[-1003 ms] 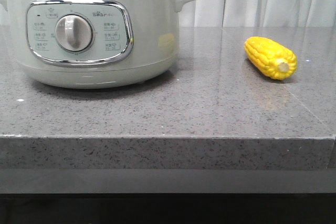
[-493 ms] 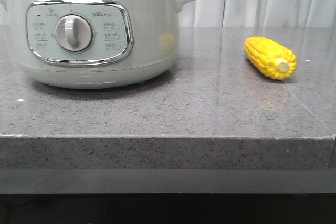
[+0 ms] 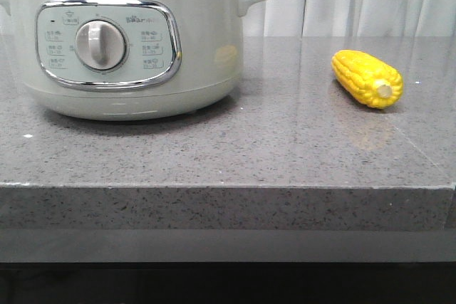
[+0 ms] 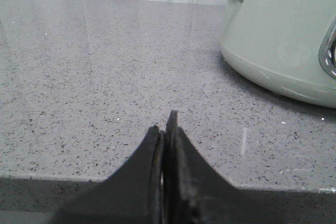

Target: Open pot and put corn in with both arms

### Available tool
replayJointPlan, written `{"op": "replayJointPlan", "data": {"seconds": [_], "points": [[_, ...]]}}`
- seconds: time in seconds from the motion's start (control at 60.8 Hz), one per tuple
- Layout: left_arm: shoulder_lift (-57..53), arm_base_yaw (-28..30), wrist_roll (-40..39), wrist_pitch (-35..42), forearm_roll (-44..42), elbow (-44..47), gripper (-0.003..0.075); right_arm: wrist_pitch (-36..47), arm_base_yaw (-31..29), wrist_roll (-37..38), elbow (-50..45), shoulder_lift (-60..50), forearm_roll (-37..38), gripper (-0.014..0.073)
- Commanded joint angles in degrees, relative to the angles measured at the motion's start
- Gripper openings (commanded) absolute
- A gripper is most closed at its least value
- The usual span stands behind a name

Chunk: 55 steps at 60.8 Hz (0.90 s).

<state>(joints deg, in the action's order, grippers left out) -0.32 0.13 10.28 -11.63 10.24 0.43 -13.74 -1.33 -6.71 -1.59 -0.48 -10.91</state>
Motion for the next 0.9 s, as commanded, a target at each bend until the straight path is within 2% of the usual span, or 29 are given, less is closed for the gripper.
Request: {"op": "replayJointPlan", "data": {"seconds": [0.0, 0.526, 0.674, 0.805, 0.888], "points": [[-1.3, 0.1, -0.3, 5.1, 0.6, 0.0, -0.0018, 4.3, -0.2, -0.2, 0.1, -1.2, 0.3, -0.0068], [-1.3, 0.1, -0.3, 5.3, 0.6, 0.0, -0.0018, 4.4, -0.2, -0.2, 0.1, -1.2, 0.3, -0.0068], [-1.3, 0.1, -0.3, 9.5, 0.6, 0.0, -0.0019, 5.0, -0.2, -0.2, 0.2, -1.2, 0.3, -0.0068], [-1.2, 0.1, -0.3, 9.6, 0.5, -2.8, -0.0018, 8.9, -0.2, -0.2, 0.2, -1.2, 0.1, -0.0068], [-0.5, 0.1, -0.3, 8.0, 0.4, -6.4, -0.0019, 8.5, -0.2, -0.1, 1.7, -1.2, -1.7, -0.0068]]}}
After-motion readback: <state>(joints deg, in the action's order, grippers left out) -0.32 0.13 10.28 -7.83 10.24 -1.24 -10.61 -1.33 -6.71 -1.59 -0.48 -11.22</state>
